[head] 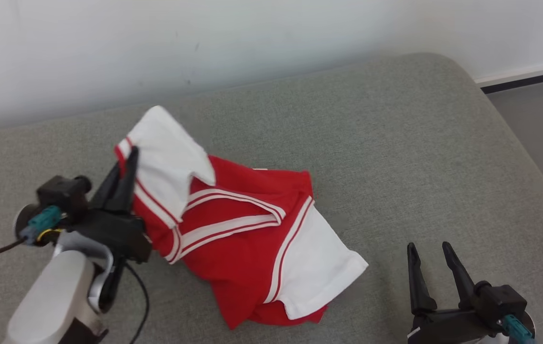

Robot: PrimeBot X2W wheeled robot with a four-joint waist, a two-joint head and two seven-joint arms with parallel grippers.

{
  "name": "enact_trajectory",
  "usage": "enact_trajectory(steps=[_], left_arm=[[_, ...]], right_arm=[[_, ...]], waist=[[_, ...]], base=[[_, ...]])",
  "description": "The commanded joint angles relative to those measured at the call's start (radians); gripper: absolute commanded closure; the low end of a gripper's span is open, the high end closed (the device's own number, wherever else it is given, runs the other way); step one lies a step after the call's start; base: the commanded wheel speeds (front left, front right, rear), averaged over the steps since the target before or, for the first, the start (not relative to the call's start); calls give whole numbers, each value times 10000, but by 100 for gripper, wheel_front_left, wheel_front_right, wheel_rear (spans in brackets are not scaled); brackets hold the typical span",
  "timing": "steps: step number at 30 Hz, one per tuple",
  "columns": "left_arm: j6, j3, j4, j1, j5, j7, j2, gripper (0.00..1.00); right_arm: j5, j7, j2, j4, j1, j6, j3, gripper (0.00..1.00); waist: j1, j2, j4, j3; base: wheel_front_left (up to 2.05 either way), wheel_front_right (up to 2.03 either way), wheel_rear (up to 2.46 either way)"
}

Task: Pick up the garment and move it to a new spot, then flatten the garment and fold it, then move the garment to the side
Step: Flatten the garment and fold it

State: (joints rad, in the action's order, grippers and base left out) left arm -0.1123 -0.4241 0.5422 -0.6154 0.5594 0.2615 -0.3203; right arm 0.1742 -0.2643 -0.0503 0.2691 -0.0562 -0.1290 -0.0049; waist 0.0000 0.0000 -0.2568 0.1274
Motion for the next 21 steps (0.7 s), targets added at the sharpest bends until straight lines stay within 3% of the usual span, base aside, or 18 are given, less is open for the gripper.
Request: enact_trajectory(steps=[1, 4, 5, 6, 18, 21], left_arm=[[-13, 262, 184, 154, 88, 35, -15, 100], [-68, 691, 831, 226, -142, 29, -96, 96], [-80, 858, 1024, 226, -205, 30, -72, 58], [-90, 960, 1172, 235, -350, 30, -73, 0], [-120, 2716, 998, 1136, -1444, 31, 173, 0], [-134, 2752, 1370, 1457, -1559, 32, 330, 0]], right_arm=[[-75, -14, 3, -41, -94, -35, 31, 0], [-94, -13, -2, -13, -186, -35, 79, 0], [-100, -13, -3, -19, -219, -35, 86, 0], [-106, -13, 0, -22, -233, -35, 96, 0], [-168, -13, 0, 48, -29, -35, 6, 0], [-176, -13, 0, 69, 57, -35, 43, 0]], waist=[[0, 0, 55, 111], [0, 0, 71, 201], [0, 0, 77, 224], [0, 0, 81, 241], [0, 0, 408, -81], [0, 0, 533, -173]], base=[[0, 0, 0], [0, 0, 0], [0, 0, 0], [0, 0, 0], [0, 0, 0], [0, 0, 0]])
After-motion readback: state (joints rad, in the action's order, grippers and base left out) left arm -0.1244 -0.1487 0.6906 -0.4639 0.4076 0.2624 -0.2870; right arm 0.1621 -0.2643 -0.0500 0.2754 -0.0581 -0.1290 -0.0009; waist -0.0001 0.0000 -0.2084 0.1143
